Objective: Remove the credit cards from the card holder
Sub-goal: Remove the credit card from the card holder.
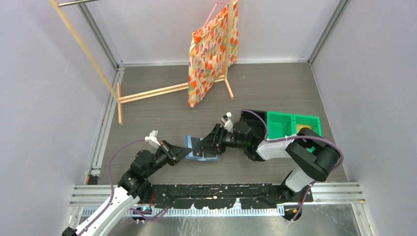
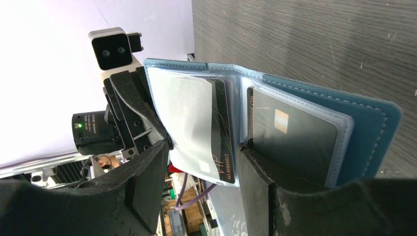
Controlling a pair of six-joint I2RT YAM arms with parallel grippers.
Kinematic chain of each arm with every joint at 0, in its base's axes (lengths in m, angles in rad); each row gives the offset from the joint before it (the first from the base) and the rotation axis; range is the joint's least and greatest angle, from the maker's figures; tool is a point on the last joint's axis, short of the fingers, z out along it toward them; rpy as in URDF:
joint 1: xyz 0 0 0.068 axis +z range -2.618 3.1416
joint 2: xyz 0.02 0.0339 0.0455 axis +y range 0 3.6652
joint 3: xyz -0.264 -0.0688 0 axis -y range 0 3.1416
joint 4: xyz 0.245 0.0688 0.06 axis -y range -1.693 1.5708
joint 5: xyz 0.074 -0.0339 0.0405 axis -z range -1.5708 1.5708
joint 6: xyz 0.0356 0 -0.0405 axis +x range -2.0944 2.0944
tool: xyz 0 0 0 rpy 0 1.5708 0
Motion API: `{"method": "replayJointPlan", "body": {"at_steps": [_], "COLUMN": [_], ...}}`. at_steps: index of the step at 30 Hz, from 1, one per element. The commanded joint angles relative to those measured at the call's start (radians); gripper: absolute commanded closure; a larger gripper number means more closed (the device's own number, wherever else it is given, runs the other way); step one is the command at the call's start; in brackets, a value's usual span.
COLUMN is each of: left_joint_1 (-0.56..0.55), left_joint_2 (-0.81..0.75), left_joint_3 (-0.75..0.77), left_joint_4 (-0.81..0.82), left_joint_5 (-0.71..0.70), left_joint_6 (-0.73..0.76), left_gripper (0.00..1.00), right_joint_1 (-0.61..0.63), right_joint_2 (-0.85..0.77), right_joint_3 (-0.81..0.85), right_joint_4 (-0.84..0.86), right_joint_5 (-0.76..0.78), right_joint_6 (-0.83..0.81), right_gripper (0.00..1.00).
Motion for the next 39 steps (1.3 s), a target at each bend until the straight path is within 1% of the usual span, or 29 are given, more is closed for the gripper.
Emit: {"method": "replayJointPlan", "body": {"at_steps": [1, 10, 12, 16, 17, 19, 22, 26, 30, 39], "left_joint_1": [0.007, 0.007, 0.007, 0.008, 0.008, 0.009, 0.009, 0.01, 0.013, 0.018], "left_joint_2": [-0.034, -0.051, -0.051, -0.043, -0.043, -0.045, -0.053, -0.066, -0.071, -0.085], "left_joint_3": [-0.006, -0.007, -0.006, -0.006, -0.006, -0.006, -0.007, -0.006, -0.006, -0.006], "left_joint_4": [0.151, 0.194, 0.201, 0.204, 0.205, 0.207, 0.195, 0.151, 0.126, 0.084], "left_joint_5": [0.014, 0.01, 0.01, 0.014, 0.013, 0.01, 0.009, 0.002, 0.0, -0.006], "left_joint_6": [-0.038, -0.059, -0.062, -0.06, -0.061, -0.06, -0.06, -0.047, -0.042, -0.028], "left_gripper": [0.99, 1.0, 1.0, 1.0, 1.0, 1.0, 0.99, 0.99, 0.99, 1.0], "right_joint_1": [0.005, 0.004, 0.005, 0.004, 0.004, 0.004, 0.003, 0.0, 0.001, -0.011], "right_joint_2": [-0.024, 0.072, 0.106, 0.237, 0.269, 0.28, 0.251, 0.216, 0.183, 0.118], "right_joint_3": [0.013, 0.0, -0.014, -0.037, -0.039, -0.04, -0.055, -0.07, -0.082, -0.11], "right_joint_4": [-0.051, 0.15, 0.259, 0.586, 0.64, 0.647, 0.646, 0.646, 0.646, 0.646], "right_joint_5": [0.026, -0.012, -0.027, -0.054, -0.055, -0.049, -0.039, -0.023, -0.013, 0.0], "right_joint_6": [-0.049, 0.035, 0.08, 0.225, 0.263, 0.263, 0.248, 0.247, 0.247, 0.258], "right_gripper": [0.41, 0.41, 0.41, 0.42, 0.43, 0.45, 0.47, 0.55, 0.6, 0.7]}}
